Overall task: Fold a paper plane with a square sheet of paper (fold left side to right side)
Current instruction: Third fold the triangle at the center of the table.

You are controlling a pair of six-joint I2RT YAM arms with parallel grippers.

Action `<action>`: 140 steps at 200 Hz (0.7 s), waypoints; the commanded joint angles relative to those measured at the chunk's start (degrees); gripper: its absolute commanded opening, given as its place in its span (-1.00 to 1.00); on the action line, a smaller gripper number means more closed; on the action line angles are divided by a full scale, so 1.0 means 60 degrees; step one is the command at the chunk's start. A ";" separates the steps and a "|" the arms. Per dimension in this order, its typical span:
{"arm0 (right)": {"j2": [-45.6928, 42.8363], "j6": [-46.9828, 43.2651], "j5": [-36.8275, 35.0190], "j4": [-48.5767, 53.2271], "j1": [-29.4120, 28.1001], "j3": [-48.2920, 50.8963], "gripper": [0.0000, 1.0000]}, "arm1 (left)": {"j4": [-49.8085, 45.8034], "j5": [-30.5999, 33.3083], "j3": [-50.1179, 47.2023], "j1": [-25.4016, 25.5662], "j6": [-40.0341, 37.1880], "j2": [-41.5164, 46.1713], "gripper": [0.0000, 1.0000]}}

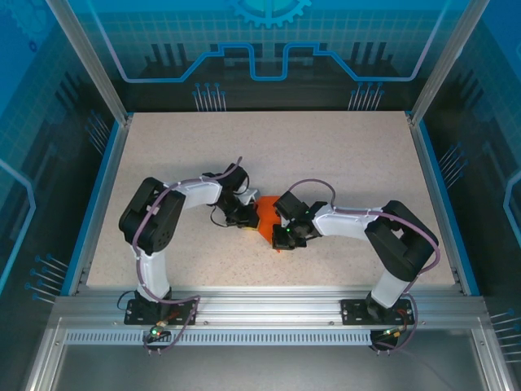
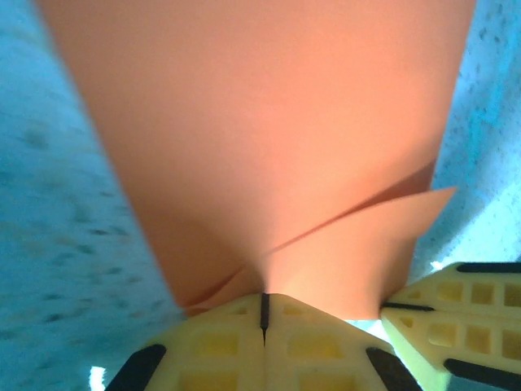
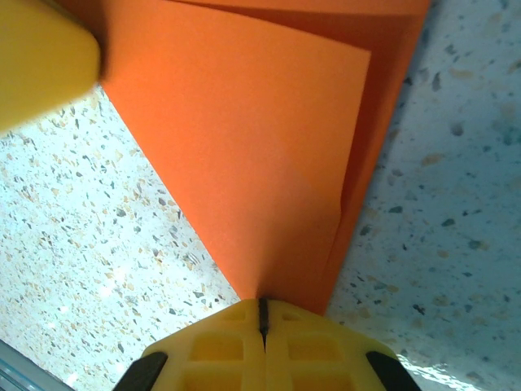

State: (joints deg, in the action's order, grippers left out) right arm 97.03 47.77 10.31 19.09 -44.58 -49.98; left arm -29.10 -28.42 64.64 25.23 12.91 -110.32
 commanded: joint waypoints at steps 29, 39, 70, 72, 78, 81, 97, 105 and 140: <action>0.0249 -0.0147 -0.0399 0.1373 0.0004 0.0287 -1.00 | -0.0642 0.1496 0.0490 -0.0829 -0.0651 -0.0116 -0.91; 0.0221 -0.0142 -0.0403 0.1348 0.0014 0.0276 -1.00 | -0.0661 0.1500 0.0531 -0.0901 -0.0652 -0.0100 -0.91; -0.0003 -0.0318 -0.0344 0.0853 0.0026 0.0264 -1.00 | -0.0707 0.1272 0.0606 -0.0969 -0.0515 0.0146 -0.84; -0.0038 -0.0349 -0.0342 0.0804 0.0020 0.0245 -1.00 | -0.0710 0.1253 0.0608 -0.0976 -0.0482 0.0178 -0.83; -0.0116 -0.0434 -0.0340 0.0700 0.0018 0.0220 -1.00 | -0.0704 0.1174 0.0608 -0.0986 -0.0405 0.0285 -0.80; -0.0150 -0.0487 -0.0348 0.0656 0.0021 0.0180 -0.99 | -0.0713 0.1141 0.0597 -0.0983 -0.0364 0.0357 -0.78; -0.0426 -0.0787 -0.0453 0.0475 0.0023 0.0004 -0.80 | -0.0687 0.0984 0.0546 -0.1010 -0.0021 0.0763 -0.67; -0.0607 -0.0938 -0.0567 0.0431 0.0025 -0.0007 -0.70 | -0.0661 0.0896 0.0503 -0.1034 0.0181 0.0994 -0.58; -0.1482 -0.1713 -0.1153 0.0251 0.0191 -0.0262 -0.36 | -0.0341 0.0800 -0.0012 -0.1031 0.1334 0.1987 -0.29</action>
State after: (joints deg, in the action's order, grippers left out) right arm 92.84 41.87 6.90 20.14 -44.56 -50.00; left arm -31.48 -22.72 66.63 19.57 15.35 -103.77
